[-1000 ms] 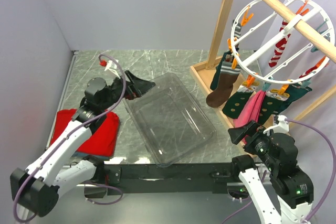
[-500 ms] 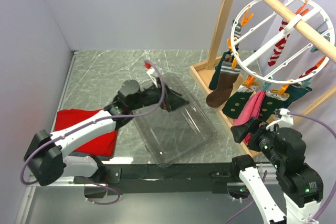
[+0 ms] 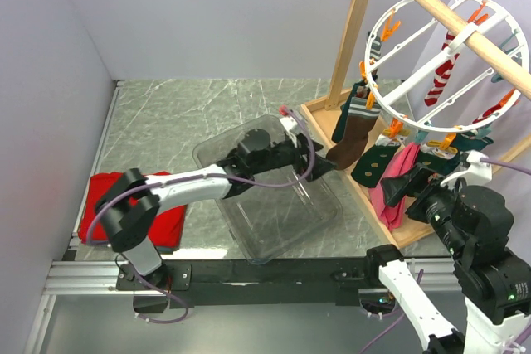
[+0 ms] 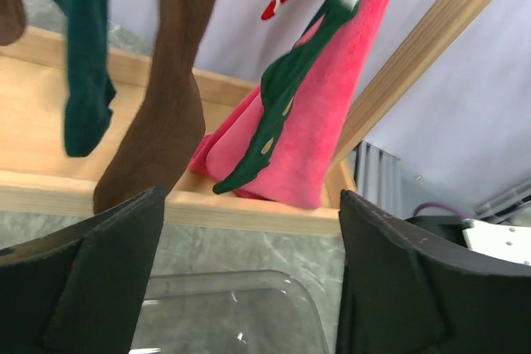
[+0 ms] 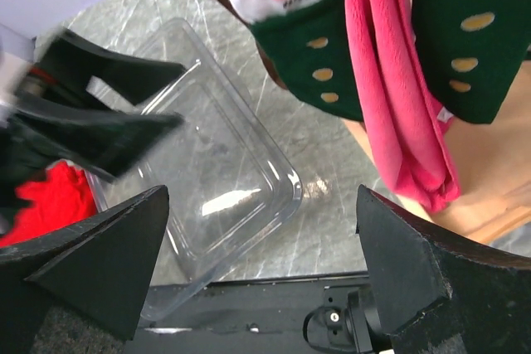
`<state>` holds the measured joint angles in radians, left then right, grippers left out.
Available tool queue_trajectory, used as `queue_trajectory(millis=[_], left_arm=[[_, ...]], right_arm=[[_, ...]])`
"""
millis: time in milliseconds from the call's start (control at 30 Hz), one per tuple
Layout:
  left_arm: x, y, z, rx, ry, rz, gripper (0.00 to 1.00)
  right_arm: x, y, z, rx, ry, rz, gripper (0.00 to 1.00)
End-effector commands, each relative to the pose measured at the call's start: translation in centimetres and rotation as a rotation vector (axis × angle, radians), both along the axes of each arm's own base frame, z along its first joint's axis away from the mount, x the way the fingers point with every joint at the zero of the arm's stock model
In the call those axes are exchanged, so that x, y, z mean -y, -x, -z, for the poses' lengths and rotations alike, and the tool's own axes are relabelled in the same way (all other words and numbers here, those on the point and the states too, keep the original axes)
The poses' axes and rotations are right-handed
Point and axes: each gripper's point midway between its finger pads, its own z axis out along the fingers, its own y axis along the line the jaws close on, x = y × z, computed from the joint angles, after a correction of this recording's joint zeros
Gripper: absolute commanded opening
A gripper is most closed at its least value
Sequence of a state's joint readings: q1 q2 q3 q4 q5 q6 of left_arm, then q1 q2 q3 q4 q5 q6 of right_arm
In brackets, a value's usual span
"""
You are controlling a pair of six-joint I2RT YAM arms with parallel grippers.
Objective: Remove the socks clipped to the hanger
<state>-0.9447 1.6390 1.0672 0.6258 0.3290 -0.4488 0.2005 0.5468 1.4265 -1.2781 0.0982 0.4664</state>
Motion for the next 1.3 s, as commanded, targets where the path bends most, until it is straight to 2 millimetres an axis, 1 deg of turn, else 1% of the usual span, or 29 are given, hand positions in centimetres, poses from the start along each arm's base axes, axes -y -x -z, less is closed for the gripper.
queue_trajectory(millis=[0, 33, 67, 100, 133, 167, 233, 267, 300, 333, 367, 400, 433, 467, 500, 533, 567, 633, 667, 733, 767, 867, 900, 933, 967, 1000, 1033, 1100, 1267], left_arm=[[2.4, 0.0, -5.1, 0.216, 0.13, 0.006, 0.93], [3.3, -0.1, -4.1, 0.214, 0.118, 0.02, 0.93], [4.0, 0.0, -5.2, 0.229, 0.138, 0.043, 0.94], [4.7, 0.1, -4.8, 0.218, 0.128, 0.061, 0.94], [5.8, -0.2, -3.5, 0.197, 0.107, 0.073, 0.95], [6.4, -0.5, -4.7, 0.205, 0.131, 0.077, 0.95], [7.8, -0.9, -3.2, 0.169, 0.114, 0.1, 0.95], [8.3, -0.9, -3.9, 0.173, 0.133, 0.109, 0.94], [8.7, -0.7, -4.0, 0.164, 0.144, 0.128, 0.94], [9.4, -0.9, -2.8, 0.149, 0.134, 0.136, 0.94], [9.9, -1.1, -3.5, 0.151, 0.151, 0.14, 0.93], [10.3, -1.1, -3.4, 0.139, 0.154, 0.148, 0.92], [10.9, -1.2, -2.2, 0.12, 0.138, 0.16, 0.92], [11.3, -1.4, -2.9, 0.122, 0.151, 0.164, 0.9], [11.6, -1.3, -2.8, 0.106, 0.153, 0.17, 0.89], [12.0, -1.2, -2.2, 0.095, 0.148, 0.184, 0.87], [12.3, -1.1, -2.8, 0.095, 0.16, 0.193, 0.82], [12.7, -0.8, -2.6, 0.079, 0.159, 0.21, 0.73], [12.9, -0.5, -2.6, 0.07, 0.148, 0.221, 0.6], [12.9, -0.5, -2.9, 0.045, 0.128, 0.221, 0.45], [12.9, -0.3, -2.8, 0.03, 0.106, 0.231, 0.31], [11.8, 1.3, -4.7, 0.024, 0.113, 0.284, 0.15], [11.4, 1.9, -5.0, 0.0, 0.11, 0.306, 0.14], [10.7, 2.8, -6.4, 0.005, 0.122, 0.331, 0.13], [10.4, 3.3, -6.9, -0.001, 0.121, 0.351, 0.05], [10.0, 4.0, -7.1, -0.023, 0.114, 0.378, 0.03], [9.2, 4.6, -8.4, -0.02, 0.121, 0.385, 0.01], [8.5, 5.4, -9.2, -0.036, 0.116, 0.415, 0.01], [7.0, 7.8, -11.6, -0.113, 0.139, 0.509, 0.01]], right_arm=[[0.6, -0.9, -2.4, 0.049, 0.039, 0.016, 1.0], [0.6, -1.0, -2.6, 0.045, 0.043, 0.016, 1.0], [0.5, -0.9, -2.6, 0.04, 0.044, 0.011, 1.0], [0.4, -0.7, -3.0, 0.047, 0.04, 0.001, 1.0], [0.3, -0.5, -3.1, 0.053, 0.035, -0.007, 1.0], [0.2, -0.4, -3.0, 0.054, 0.032, -0.011, 1.0], [0.0, 0.1, -2.9, 0.063, 0.018, -0.019, 1.0], [0.0, 0.2, -2.8, 0.063, 0.014, -0.021, 1.0], [0.0, 0.3, -2.4, 0.055, 0.012, -0.023, 1.0], [0.0, 0.5, -2.3, 0.056, 0.009, -0.019, 1.0], [0.1, 0.6, -2.0, 0.047, 0.009, -0.018, 1.0], [0.0, 0.6, -1.6, 0.036, 0.004, -0.013, 1.0], [0.0, 0.8, -1.5, 0.039, 0.0, -0.013, 1.0], [0.1, 0.8, -1.3, 0.034, -0.005, -0.01, 1.0], [0.1, 0.9, -1.2, 0.036, -0.006, -0.006, 1.0], [0.2, 1.1, -1.2, 0.039, -0.007, -0.004, 1.0], [0.3, 1.1, -0.9, 0.03, -0.007, 0.005, 1.0], [0.7, 1.2, -0.4, 0.018, -0.007, 0.031, 0.99], [1.0, 1.2, 0.2, -0.003, -0.01, 0.06, 0.98], [1.2, 1.2, 0.6, -0.004, -0.02, 0.078, 0.98], [1.3, 1.0, 0.9, -0.006, -0.035, 0.097, 0.97], [1.1, 0.3, 1.7, 0.0, -0.067, 0.114, 0.95], [0.6, 0.1, 2.1, -0.007, -0.082, 0.096, 0.95], [0.3, -0.2, 2.4, -0.006, -0.092, 0.087, 0.95], [0.0, -0.9, 3.2, -0.019, -0.102, 0.086, 0.95], [-0.2, -1.1, 3.6, -0.023, -0.106, 0.082, 0.94], [-0.3, -1.3, 3.9, -0.023, -0.112, 0.079, 0.94], [-0.6, -1.9, 4.4, -0.019, -0.122, 0.076, 0.92], [-2.8, -2.9, 4.2, 0.066, -0.191, -0.029, 0.88]])
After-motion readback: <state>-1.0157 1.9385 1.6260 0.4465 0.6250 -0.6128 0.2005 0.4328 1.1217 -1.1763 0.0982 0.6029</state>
